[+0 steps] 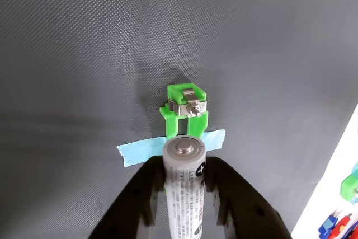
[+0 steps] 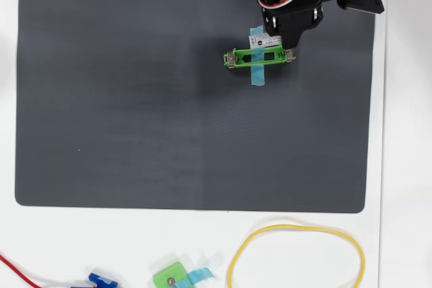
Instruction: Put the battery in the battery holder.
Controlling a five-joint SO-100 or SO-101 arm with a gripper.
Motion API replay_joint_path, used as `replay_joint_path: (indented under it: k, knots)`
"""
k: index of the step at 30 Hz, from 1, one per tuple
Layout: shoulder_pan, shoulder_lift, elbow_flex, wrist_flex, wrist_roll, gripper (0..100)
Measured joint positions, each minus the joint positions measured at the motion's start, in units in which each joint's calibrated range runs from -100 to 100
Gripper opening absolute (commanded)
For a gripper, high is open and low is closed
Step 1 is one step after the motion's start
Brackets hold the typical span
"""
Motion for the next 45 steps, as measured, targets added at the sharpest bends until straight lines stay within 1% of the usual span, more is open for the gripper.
replay_joint_path:
  k: [6,15,18,24,26,30,32,39,41,45]
  knots:
    - [3.14,6.62,0.0,-3.1,0.0,0]
    - [2.13,6.88,0.0,-3.1,0.05,0]
    - [2.13,6.88,0.0,-4.57,1.45,0]
    - [2.13,6.88,0.0,-5.17,1.66,0]
    - [2.13,6.96,0.0,-7.06,1.66,0]
    - [2.81,9.08,-0.09,-7.49,1.66,0]
    - [3.14,11.97,-0.09,-9.73,1.66,0]
    - [4.83,12.39,-0.18,-10.51,1.66,0]
    - [7.3,12.39,-0.18,-10.51,1.66,0]
    - [8.09,12.39,-0.18,-10.51,1.66,0]
